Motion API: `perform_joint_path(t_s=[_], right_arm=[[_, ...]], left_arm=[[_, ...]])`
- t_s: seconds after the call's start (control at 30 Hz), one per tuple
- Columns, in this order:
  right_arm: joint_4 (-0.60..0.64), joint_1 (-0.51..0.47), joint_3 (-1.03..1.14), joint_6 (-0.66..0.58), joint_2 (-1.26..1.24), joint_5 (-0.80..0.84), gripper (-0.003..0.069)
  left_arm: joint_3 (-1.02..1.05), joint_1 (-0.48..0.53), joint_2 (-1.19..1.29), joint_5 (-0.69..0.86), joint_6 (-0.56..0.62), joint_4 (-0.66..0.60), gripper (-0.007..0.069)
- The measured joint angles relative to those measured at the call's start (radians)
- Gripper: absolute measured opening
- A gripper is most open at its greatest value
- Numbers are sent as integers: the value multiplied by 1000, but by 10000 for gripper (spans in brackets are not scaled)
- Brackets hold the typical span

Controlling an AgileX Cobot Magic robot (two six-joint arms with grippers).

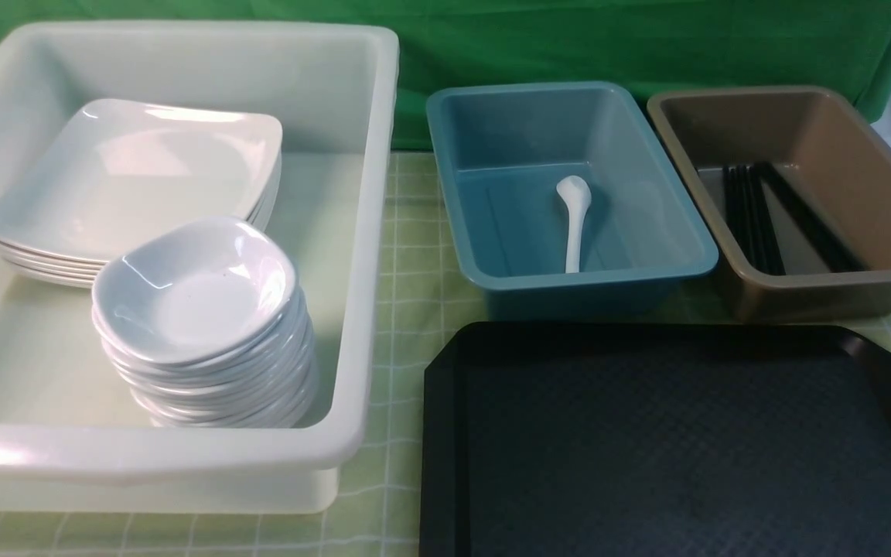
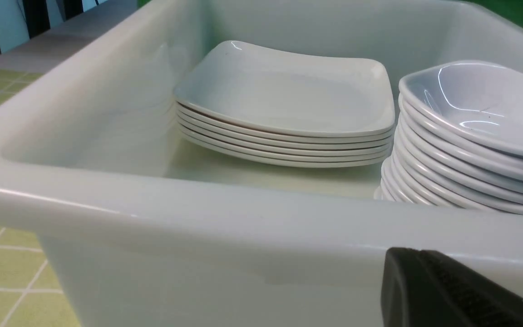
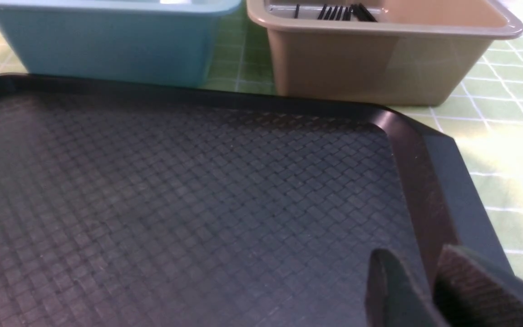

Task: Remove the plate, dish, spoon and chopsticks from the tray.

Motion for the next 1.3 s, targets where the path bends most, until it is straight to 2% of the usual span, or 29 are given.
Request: perform_joint_path(t_s=[0.8, 1.3], right_arm=[[0, 0, 0, 0, 0, 0, 234], [0, 0, 0, 0, 0, 0, 235]], left_arm=[[0, 0, 0, 0, 0, 0, 11], [0, 0, 0, 0, 0, 0, 11]])
